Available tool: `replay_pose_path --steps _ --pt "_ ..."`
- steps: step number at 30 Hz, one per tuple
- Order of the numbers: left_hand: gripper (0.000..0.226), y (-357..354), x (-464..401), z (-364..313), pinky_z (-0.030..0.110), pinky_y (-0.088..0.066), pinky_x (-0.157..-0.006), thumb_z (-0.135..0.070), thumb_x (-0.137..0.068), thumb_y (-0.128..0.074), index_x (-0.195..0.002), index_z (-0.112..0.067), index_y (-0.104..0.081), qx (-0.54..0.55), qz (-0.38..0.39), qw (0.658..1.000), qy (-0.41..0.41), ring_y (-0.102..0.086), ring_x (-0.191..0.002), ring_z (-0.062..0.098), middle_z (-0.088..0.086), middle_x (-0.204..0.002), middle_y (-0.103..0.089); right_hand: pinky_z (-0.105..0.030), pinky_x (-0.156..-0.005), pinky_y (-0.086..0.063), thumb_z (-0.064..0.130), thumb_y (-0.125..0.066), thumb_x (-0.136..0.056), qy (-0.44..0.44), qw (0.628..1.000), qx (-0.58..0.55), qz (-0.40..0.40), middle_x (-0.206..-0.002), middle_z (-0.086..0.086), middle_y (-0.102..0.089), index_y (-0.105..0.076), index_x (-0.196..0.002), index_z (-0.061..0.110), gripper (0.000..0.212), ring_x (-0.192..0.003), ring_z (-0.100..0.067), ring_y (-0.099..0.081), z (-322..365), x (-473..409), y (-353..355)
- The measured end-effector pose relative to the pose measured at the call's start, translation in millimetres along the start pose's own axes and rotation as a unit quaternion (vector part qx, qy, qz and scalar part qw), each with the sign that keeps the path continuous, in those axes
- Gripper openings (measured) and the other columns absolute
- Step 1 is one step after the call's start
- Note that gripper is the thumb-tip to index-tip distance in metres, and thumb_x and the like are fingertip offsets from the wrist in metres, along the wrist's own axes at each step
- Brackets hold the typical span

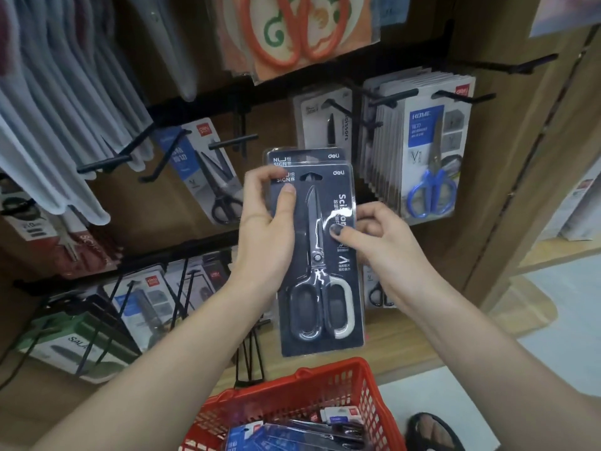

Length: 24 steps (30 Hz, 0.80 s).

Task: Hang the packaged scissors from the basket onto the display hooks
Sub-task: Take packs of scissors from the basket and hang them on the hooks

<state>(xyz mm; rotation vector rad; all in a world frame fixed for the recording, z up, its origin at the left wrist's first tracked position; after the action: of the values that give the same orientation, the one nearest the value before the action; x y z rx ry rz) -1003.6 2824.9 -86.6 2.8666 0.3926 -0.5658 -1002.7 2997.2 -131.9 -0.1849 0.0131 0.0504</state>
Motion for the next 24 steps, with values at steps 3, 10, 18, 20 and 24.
replay_pose_path --steps 3,10,18,20,24 --pt "0.024 2 -6 3 0.016 -0.058 -0.069 -0.031 -0.11 -0.054 -0.126 -0.049 -0.055 0.07 -0.016 0.995 0.066 -0.072 -0.085 -0.005 -0.013 -0.101 -0.072 -0.043 -0.079 -0.061 0.006 -0.071 -0.096 -0.017 0.998 -0.057 0.002 -0.094 -0.009 -0.08 -0.066 -0.107 0.01 0.013 -0.087 -0.026 -0.076 2 2 6" --pt "0.037 10 -13 11 0.045 -0.062 -0.093 -0.018 -0.111 -0.05 -0.124 -0.052 -0.058 0.078 -0.021 0.993 0.09 -0.075 -0.091 0.011 -0.02 -0.076 -0.07 -0.037 -0.067 -0.061 0.013 -0.072 -0.089 0.001 0.995 -0.089 0.041 -0.097 -0.013 -0.077 -0.066 -0.087 0.021 0.009 -0.086 -0.027 -0.076 7 8 20" --pt "0.031 20 -16 18 0.01 -0.053 -0.06 -0.015 -0.11 -0.047 -0.13 -0.038 -0.054 0.037 -0.057 0.994 0.085 -0.07 -0.072 -0.009 -0.025 -0.074 -0.071 -0.035 -0.082 -0.062 0.009 -0.069 -0.088 0.096 0.985 -0.113 0.088 -0.106 -0.007 -0.076 -0.07 -0.095 0.025 0.017 -0.097 -0.021 -0.074 40 2 65" --pt "0.032 19 -15 18 0.011 -0.054 -0.06 -0.016 -0.11 -0.047 -0.128 -0.041 -0.053 0.03 -0.053 0.994 0.087 -0.072 -0.074 -0.006 -0.022 -0.076 -0.073 -0.033 -0.082 -0.061 0.007 -0.069 -0.088 0.112 0.984 -0.105 0.093 -0.102 -0.005 -0.077 -0.07 -0.088 0.028 0.021 -0.095 -0.019 -0.074 41 4 61" --pt "0.031 22 -15 21 0.01 -0.051 -0.055 -0.015 -0.11 -0.048 -0.129 -0.039 -0.054 0.007 -0.057 0.995 0.085 -0.068 -0.065 -0.009 -0.024 -0.065 -0.066 -0.033 -0.081 -0.06 0.005 -0.068 -0.086 0.117 0.982 -0.109 0.102 -0.096 -0.005 -0.076 -0.066 -0.088 0.023 0.018 -0.09 -0.019 -0.073 40 7 50"
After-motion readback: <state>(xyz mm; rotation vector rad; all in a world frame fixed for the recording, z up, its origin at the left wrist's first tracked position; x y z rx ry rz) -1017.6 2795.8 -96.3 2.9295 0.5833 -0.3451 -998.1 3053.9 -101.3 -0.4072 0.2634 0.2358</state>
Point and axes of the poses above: each hand's wrist, its own x-axis away from the middle knuckle, its own y-axis out of the back of the hand, z = x × y, the point moved 4 cm from there along -x, towards the middle knuckle
